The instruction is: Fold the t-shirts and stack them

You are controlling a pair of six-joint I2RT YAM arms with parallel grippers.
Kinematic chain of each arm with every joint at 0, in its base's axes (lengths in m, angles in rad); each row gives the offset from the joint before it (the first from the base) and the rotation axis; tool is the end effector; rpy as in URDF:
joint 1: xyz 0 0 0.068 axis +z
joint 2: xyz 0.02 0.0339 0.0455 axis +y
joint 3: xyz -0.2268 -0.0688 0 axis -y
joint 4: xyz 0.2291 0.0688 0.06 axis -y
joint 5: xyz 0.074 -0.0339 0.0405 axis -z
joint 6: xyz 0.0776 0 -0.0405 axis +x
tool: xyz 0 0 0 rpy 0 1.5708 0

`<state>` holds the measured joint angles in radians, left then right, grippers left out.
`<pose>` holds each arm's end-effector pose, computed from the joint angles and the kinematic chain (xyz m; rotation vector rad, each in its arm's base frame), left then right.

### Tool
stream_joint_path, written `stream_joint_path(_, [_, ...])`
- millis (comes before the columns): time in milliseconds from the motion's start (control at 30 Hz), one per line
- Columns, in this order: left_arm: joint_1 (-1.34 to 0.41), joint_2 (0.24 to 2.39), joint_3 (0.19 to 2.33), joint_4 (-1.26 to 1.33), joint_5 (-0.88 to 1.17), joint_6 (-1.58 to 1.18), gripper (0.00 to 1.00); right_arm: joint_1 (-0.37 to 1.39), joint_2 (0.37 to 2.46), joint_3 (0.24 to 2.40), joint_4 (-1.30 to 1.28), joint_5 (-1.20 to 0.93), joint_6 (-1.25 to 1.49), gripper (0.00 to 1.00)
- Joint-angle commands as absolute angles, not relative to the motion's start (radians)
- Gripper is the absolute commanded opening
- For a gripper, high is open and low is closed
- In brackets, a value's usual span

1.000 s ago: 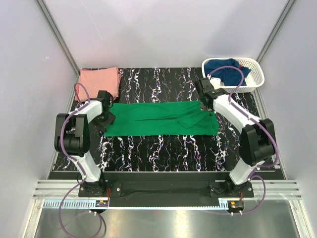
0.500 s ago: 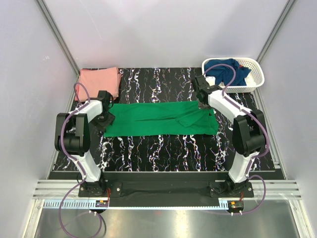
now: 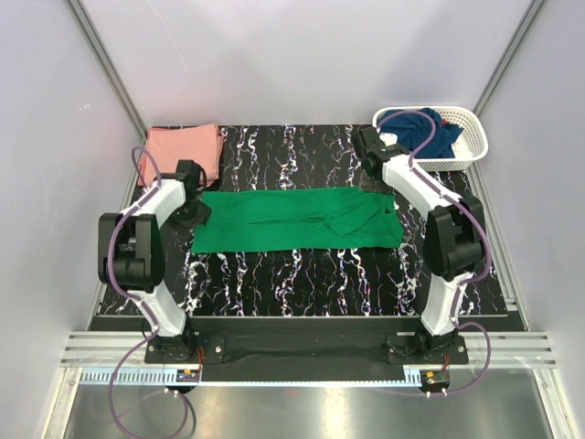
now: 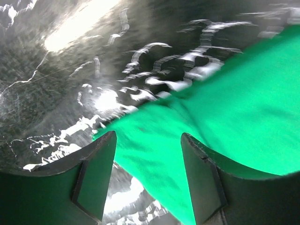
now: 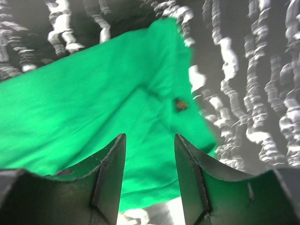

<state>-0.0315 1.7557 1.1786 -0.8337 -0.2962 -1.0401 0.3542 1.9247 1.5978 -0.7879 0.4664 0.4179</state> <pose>0.3106 0.0129 0.1154 -1.4037 2.4731 0.2484 0.3853 0.1053 0.1808 0.2200 2.5246 -0.3357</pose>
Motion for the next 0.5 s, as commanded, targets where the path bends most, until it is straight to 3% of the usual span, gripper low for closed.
stream_joint_path(0, [-0.028,1.64,1.266,-0.8,-0.229,-0.919,0.62,0.348,1.81,1.527,-0.803,0.239,0.619,0.52])
stream_joint_path(233, [-0.031,1.494,1.198,-0.606,-0.017,-0.683,0.61,0.348,1.692,1.173,-0.543,0.025,1.023,0.46])
stream_joint_path(467, [-0.029,1.434,1.134,-0.566,0.11,-0.578,0.61,0.356,1.698,1.072,-0.451,-0.026,1.15,0.45])
